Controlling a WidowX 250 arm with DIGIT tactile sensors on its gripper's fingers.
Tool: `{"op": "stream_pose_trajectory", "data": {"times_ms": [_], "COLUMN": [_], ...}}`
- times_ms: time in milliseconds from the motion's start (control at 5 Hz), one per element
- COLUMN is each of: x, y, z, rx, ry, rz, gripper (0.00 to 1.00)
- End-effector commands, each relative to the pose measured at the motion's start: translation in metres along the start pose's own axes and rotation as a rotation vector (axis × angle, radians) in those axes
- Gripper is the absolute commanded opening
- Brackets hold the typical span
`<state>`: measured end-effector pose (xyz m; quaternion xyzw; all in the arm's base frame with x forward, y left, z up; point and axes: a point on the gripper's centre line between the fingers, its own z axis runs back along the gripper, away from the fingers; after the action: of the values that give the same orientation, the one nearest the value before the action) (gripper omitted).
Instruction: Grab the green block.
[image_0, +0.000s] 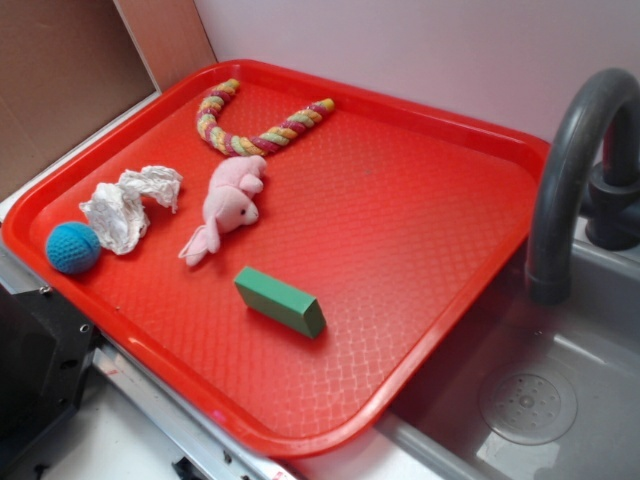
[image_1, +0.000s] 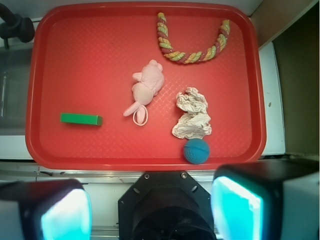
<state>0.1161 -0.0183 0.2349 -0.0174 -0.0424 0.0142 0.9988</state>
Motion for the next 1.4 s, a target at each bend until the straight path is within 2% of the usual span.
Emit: {"op": "stream_pose_trajectory", "data": {"times_ms": [0, 200, 400, 600, 800, 1000, 1200], "x": [0.000, 0.017, 0.025, 0.035, 0.042, 0.045, 0.047], "y": [0.000, -0.016, -0.029, -0.045, -0.055, -0.063, -0.073], "z": [0.000, -0.010, -0.018, -0.037, -0.058, -0.078, -0.099], "rx": [0.000, 0.021, 0.018, -0.117, -0.164, -0.105, -0.056], "ry": [0.000, -0.027, -0.057, -0.029, -0.010, 0.035, 0.053], "rz": [0.000, -0.253, -0.479, -0.713, -0.958, -1.166, -1.298], "gripper": [1.00, 1.00, 1.00, 1.00, 1.00, 1.00, 1.00]}}
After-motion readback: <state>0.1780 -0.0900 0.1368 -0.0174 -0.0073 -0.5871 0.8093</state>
